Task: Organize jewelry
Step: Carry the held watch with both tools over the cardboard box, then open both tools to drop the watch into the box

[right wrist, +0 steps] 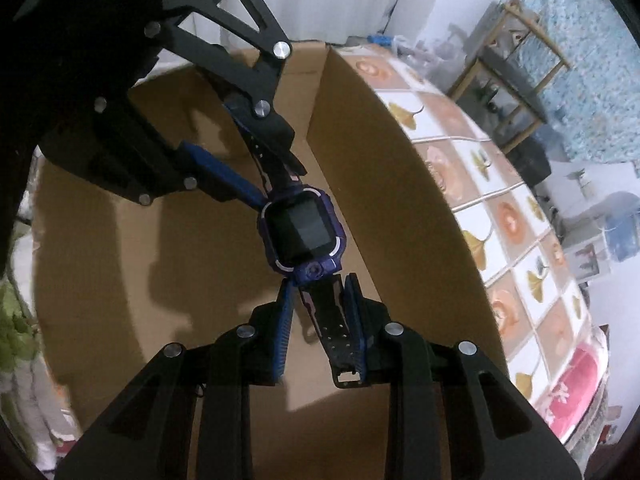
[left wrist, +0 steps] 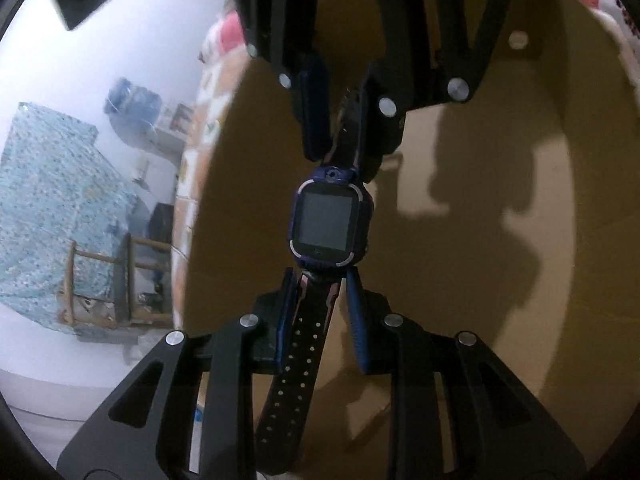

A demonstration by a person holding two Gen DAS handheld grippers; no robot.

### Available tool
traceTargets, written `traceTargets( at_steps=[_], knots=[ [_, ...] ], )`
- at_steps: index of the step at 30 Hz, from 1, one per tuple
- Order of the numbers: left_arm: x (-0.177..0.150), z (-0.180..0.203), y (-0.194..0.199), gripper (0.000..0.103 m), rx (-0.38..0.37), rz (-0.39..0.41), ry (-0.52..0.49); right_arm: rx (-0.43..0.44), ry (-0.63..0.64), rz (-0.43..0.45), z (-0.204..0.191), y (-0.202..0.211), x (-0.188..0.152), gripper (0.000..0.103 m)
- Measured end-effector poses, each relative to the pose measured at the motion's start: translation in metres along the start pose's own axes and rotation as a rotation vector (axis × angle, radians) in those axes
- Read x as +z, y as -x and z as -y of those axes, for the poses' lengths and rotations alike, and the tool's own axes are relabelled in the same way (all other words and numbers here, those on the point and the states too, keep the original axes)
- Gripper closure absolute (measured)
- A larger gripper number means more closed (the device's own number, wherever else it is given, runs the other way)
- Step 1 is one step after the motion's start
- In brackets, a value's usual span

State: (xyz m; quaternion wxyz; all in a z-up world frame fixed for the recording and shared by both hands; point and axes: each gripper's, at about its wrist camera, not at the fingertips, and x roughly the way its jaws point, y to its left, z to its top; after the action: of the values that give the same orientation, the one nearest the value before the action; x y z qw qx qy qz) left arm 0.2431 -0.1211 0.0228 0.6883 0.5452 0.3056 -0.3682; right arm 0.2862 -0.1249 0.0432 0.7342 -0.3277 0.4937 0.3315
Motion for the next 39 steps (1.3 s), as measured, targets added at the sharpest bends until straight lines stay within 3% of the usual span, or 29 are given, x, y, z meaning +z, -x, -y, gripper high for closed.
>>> traceTargets(
  at_steps=[3, 5, 6, 8, 14, 19, 22, 24, 26, 30, 33, 35, 39],
  knots=[
    [-0.002, -0.003, -0.011, 0.077, -0.004, -0.026, 0.014, -0.026, -0.028, -0.017, 0.004, -0.006, 0.001, 0.076],
    [-0.002, -0.005, -0.007, 0.07, 0.002, -0.004, 0.025, -0.044, -0.049, -0.019, 0.006, -0.006, 0.001, 0.076],
    [-0.002, -0.006, -0.006, 0.061, 0.007, 0.0, 0.036, -0.047, -0.063, -0.019, 0.007, -0.004, 0.001, 0.076],
    [-0.002, -0.009, -0.001, 0.059, 0.011, 0.002, 0.054, -0.061, -0.078, -0.006, 0.007, 0.003, 0.0, 0.076],
    [-0.004, -0.021, 0.036, 0.046, 0.06, 0.04, 0.139, -0.134, -0.1, 0.065, 0.002, 0.052, -0.009, 0.074],
    [-0.023, -0.016, 0.11, 0.028, 0.109, 0.154, 0.292, -0.193, -0.199, 0.242, -0.021, 0.134, -0.035, 0.05],
    [-0.045, 0.007, 0.165, 0.017, 0.108, 0.247, 0.43, -0.214, -0.281, 0.385, -0.064, 0.183, -0.066, 0.033],
    [-0.06, 0.032, 0.186, 0.017, 0.108, 0.266, 0.511, -0.208, -0.316, 0.421, -0.091, 0.193, -0.082, 0.024],
    [-0.072, 0.062, 0.187, 0.015, 0.1, 0.228, 0.606, -0.172, -0.376, 0.432, -0.132, 0.188, -0.105, 0.017],
    [-0.094, 0.131, 0.163, 0.015, 0.068, 0.093, 0.749, -0.065, -0.588, 0.349, -0.189, 0.136, -0.148, 0.014],
    [-0.102, 0.174, 0.136, 0.015, 0.015, 0.029, 0.889, -0.032, -0.839, 0.183, -0.21, 0.081, -0.181, 0.014],
    [-0.107, 0.188, 0.124, 0.015, 0.003, 0.016, 0.967, -0.111, -0.97, 0.085, -0.214, 0.058, -0.2, 0.014],
    [-0.117, 0.189, 0.095, 0.015, -0.042, 0.007, 1.113, -0.18, -1.073, 0.054, -0.213, 0.047, -0.209, 0.014]
  ],
)
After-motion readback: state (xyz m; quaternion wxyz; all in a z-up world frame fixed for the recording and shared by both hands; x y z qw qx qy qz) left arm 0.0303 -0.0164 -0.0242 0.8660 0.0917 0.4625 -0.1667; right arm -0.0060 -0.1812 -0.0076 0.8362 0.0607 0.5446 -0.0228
